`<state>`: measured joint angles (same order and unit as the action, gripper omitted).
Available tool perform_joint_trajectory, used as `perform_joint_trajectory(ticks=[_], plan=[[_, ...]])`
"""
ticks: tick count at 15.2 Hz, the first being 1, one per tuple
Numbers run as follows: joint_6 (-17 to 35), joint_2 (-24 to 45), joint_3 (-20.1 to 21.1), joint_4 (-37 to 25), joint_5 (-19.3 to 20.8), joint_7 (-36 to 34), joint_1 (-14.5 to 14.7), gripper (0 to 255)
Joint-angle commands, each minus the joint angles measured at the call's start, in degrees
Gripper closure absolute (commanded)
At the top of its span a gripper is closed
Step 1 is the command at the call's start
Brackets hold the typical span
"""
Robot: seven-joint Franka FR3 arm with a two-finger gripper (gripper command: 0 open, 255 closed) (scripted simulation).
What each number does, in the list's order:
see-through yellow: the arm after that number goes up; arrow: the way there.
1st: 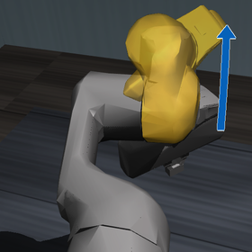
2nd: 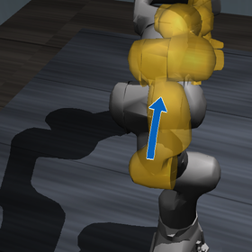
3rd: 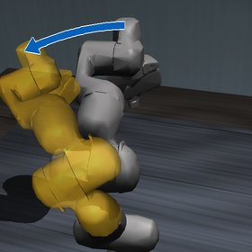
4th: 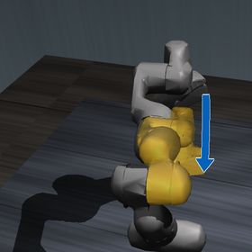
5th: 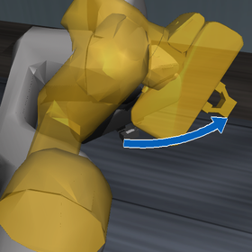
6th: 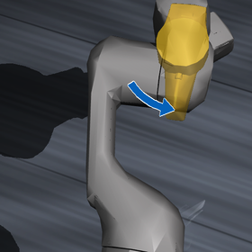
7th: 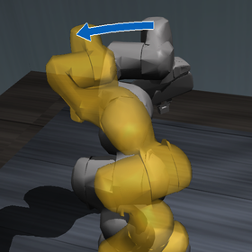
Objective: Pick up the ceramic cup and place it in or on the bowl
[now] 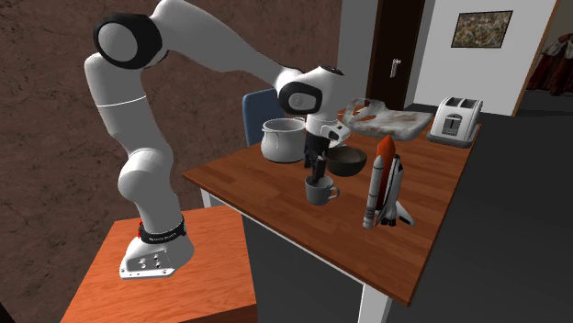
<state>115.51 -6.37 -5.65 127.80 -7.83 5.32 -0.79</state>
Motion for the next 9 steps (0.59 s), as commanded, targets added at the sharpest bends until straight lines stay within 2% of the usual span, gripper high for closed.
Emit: perform_joint_trajectory(ticks=[1,3,9], plan=[[1.8,4.7,-0.3,-2.6,-1.5,0.8,-0.1,0],[3.1,8.4,-0.5,-4.6,-2.8,1.5,-0.2,0],[7.6,10.3,-0.1,-2.0,-3.6,2.0,0.1,0]])
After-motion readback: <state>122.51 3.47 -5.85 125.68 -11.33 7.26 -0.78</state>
